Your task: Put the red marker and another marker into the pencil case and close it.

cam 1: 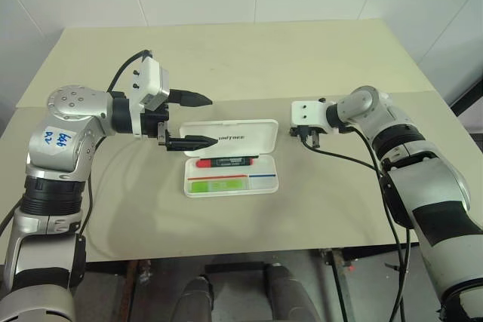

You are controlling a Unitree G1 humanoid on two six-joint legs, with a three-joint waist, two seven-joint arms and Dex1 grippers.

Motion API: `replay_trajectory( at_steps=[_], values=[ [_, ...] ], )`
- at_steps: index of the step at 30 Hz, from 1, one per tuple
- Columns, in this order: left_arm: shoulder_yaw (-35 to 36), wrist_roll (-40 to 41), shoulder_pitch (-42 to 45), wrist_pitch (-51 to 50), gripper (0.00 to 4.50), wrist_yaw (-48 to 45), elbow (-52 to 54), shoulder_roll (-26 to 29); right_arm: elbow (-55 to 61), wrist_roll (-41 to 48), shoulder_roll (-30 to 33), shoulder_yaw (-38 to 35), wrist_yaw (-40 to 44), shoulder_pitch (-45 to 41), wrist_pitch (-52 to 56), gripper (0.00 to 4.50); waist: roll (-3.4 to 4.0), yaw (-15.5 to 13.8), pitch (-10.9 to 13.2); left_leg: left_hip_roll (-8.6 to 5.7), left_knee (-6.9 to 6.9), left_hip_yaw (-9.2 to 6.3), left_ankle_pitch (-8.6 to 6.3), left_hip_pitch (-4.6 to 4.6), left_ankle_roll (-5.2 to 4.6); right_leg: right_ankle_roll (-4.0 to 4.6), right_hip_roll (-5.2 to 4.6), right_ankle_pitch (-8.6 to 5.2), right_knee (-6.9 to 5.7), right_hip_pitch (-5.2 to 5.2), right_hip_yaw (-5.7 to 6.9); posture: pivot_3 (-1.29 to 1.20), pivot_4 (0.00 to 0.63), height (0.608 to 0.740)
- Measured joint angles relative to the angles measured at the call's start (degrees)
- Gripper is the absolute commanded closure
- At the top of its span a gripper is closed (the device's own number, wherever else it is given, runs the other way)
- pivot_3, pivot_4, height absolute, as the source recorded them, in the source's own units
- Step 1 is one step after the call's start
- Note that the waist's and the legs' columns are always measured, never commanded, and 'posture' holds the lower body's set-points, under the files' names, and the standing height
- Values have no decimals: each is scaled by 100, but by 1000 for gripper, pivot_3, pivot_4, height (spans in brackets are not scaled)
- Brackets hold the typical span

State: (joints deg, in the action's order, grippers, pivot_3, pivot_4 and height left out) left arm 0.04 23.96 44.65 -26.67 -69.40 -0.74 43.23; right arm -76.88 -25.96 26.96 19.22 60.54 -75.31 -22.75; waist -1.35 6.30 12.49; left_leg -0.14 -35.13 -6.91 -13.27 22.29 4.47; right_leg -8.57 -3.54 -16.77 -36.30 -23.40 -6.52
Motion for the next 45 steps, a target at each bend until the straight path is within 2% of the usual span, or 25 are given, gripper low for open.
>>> replay_trajectory(
  at_steps=[6,18,23,28,34,45],
  values=[
    [0,39,-2,-5,0,3,3,0,-7,57,40,-77,5,1,115,4263,0,-1,0,0,0,0,0,1,0,0,0,0,-2,-1,0,0,150,740],
    [-68,44,-1,4,0,-28,-14,-104,-28,269,748,-398,398,32,473,4263,1,19,1,0,9,2,-1,6,-1,0,0,0,14,-5,-1,0,150,740],
    [-118,44,-1,8,0,-99,-26,-176,21,531,891,-600,853,230,532,4263,1,14,1,0,8,3,-1,6,-1,0,0,0,13,-4,-1,0,150,740],
    [-170,44,-66,8,0,-317,-13,-153,434,1045,1041,-856,1712,497,547,4263,1,15,1,0,8,4,-1,6,-1,-1,0,0,15,-4,-2,0,150,740],
    [-240,51,-534,-22,0,-531,161,-8,2165,1852,1123,-1089,2560,1395,1274,4263,1,-6,1,2,4,2,-1,9,-1,0,1,0,11,-6,-1,0,150,740],
    [-292,67,-1049,0,0,-572,651,69,6297,3317,1309,-1153,2478,2980,3953,4263,1,-126,1,2,-1,1,-1,9,-1,0,0,0,12,-4,-1,0,150,740]
  ],
)
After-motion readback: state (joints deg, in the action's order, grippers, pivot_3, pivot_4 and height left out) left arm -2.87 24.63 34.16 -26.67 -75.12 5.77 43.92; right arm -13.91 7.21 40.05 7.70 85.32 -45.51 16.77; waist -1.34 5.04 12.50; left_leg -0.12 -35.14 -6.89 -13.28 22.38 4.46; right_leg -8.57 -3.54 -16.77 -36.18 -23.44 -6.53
